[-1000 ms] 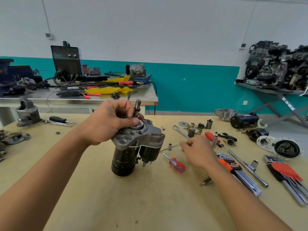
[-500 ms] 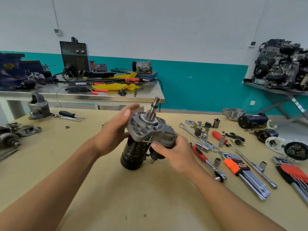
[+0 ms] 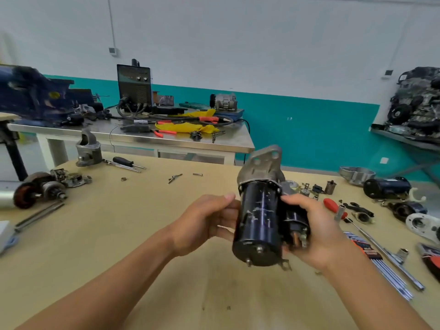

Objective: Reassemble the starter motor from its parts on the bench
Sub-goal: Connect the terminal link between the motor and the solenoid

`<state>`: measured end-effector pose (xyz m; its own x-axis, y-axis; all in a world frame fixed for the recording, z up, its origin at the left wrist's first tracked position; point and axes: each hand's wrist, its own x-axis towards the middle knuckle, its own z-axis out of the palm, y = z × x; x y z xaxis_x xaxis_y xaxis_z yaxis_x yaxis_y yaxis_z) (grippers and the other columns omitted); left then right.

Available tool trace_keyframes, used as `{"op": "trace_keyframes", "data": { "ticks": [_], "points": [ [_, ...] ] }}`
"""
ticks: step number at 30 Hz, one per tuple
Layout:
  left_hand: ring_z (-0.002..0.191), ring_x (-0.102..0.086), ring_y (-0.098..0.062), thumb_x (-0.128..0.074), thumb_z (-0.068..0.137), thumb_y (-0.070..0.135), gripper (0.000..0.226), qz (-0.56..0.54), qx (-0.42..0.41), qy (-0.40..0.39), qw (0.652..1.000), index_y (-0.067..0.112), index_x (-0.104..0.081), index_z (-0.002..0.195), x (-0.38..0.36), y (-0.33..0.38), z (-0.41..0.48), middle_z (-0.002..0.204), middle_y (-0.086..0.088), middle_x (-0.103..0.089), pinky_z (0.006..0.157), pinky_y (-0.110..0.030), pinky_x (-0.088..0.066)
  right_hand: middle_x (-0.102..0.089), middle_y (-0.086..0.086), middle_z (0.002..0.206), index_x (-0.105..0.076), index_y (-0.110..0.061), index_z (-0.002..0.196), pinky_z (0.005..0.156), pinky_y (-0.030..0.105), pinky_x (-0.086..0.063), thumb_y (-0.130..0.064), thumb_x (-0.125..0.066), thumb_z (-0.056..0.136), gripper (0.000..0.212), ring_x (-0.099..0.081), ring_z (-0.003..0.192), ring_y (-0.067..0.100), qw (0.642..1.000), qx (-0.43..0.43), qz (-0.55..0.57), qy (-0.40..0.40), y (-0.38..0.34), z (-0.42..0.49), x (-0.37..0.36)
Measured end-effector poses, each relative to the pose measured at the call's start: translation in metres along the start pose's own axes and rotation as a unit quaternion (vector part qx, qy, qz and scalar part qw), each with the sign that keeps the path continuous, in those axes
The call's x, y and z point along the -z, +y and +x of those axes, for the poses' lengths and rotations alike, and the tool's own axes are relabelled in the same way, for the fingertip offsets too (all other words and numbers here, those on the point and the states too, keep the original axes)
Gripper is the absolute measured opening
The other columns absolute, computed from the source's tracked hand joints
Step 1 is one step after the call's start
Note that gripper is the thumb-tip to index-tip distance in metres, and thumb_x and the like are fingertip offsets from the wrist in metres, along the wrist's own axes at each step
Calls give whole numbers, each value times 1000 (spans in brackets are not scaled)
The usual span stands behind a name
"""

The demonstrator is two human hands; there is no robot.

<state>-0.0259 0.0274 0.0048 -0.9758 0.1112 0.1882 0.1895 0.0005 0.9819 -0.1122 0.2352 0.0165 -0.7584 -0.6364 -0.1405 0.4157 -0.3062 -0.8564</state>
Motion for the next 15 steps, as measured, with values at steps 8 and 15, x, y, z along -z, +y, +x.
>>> {"op": "trace_keyframes", "data": {
  "ticks": [8,15],
  "points": [
    [114,-43,-7,-77,57,72,93,484,-265,189,812,27,-37,127,-3,-4,-4,124,8,-42,98,-22,-42,-65,3,63,-66,-15,73,38,23,-46,-25,-68,69,12,-64,49,20,990,-62,98,79,22,-7,-11],
    [105,-68,-13,-84,67,39,64,290,-426,144,845,21,-56,122,-9,4,-5,114,10,-68,89,-36,-57,-54,8,59,-68,-11,82,34,20,-41,-52,-70,68,44,-51,39,17,983,-177,11,-36,29,-7,-31]
  ]
}}
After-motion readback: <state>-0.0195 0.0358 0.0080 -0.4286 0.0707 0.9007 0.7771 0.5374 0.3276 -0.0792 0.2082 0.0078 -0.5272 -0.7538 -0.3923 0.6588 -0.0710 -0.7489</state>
